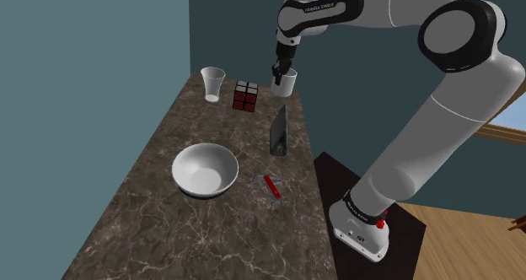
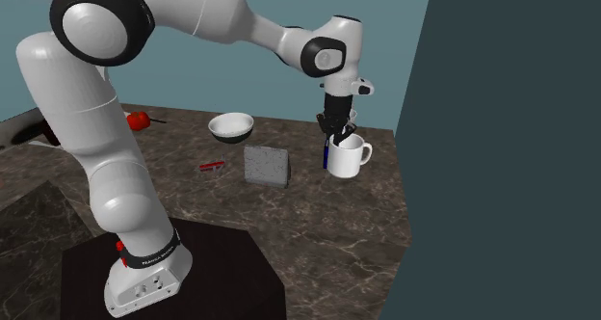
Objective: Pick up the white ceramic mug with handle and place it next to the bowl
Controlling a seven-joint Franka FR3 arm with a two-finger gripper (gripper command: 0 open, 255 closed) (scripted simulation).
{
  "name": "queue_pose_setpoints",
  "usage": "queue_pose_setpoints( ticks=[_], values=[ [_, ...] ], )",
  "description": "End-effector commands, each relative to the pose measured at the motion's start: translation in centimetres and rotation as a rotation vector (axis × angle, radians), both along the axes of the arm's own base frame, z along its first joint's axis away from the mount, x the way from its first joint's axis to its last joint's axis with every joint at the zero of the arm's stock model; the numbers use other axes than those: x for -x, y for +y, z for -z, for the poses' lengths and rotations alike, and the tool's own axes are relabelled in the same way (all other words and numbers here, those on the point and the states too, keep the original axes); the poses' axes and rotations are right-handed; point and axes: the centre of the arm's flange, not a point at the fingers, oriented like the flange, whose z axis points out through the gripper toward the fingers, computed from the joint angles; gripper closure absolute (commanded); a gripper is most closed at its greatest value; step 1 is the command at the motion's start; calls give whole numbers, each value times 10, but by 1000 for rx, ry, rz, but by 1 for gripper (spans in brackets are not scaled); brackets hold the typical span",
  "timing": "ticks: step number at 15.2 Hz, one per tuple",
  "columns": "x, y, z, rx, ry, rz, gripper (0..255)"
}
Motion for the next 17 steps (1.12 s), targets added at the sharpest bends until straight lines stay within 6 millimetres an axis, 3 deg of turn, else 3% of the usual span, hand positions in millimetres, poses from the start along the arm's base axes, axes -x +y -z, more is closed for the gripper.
queue_pose_setpoints(
  ticks=[1, 14, 17],
  values=[
    [0, 0, -9, 0, 0, 0, 255],
    [0, 0, -76, 0, 0, 0, 255],
    [18, 35, -76, 0, 0, 0, 255]
  ],
)
